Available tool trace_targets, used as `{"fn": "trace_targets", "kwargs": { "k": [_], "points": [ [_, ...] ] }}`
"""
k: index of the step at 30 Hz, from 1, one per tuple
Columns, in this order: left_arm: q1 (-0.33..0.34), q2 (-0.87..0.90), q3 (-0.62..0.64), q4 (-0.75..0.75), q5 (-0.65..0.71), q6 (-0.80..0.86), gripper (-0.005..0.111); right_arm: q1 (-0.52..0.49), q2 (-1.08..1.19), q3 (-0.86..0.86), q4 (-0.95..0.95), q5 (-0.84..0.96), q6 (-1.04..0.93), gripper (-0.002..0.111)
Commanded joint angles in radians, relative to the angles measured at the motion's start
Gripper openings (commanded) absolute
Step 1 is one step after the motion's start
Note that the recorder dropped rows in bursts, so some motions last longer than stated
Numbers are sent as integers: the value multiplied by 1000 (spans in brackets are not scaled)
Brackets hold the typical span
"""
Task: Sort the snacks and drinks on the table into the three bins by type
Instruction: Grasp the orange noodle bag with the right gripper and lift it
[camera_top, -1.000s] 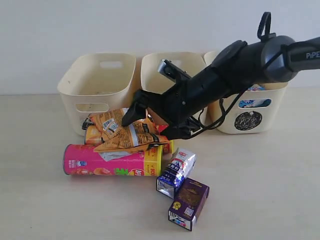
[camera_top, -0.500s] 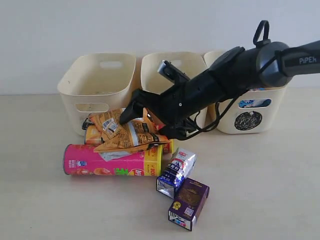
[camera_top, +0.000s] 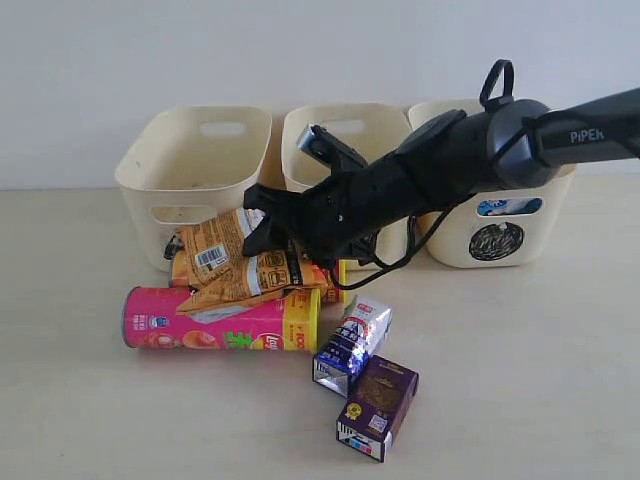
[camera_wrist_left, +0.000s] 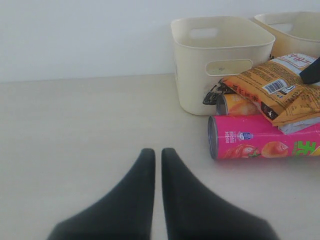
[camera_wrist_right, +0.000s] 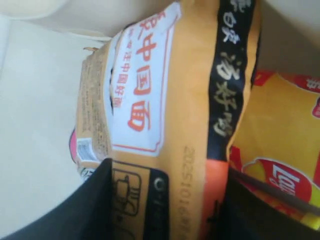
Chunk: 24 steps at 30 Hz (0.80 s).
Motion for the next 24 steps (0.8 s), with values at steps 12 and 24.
{"fn": "trace_targets", "kwargs": {
  "k": [12, 24],
  "points": [
    [2, -4, 4, 2, -2, 7, 4, -24, -143, 5, -3, 59, -89, 0],
    [2, -4, 4, 2, -5, 7, 4, -141, -277, 5, 9, 183, -104, 0]
  ]
}}
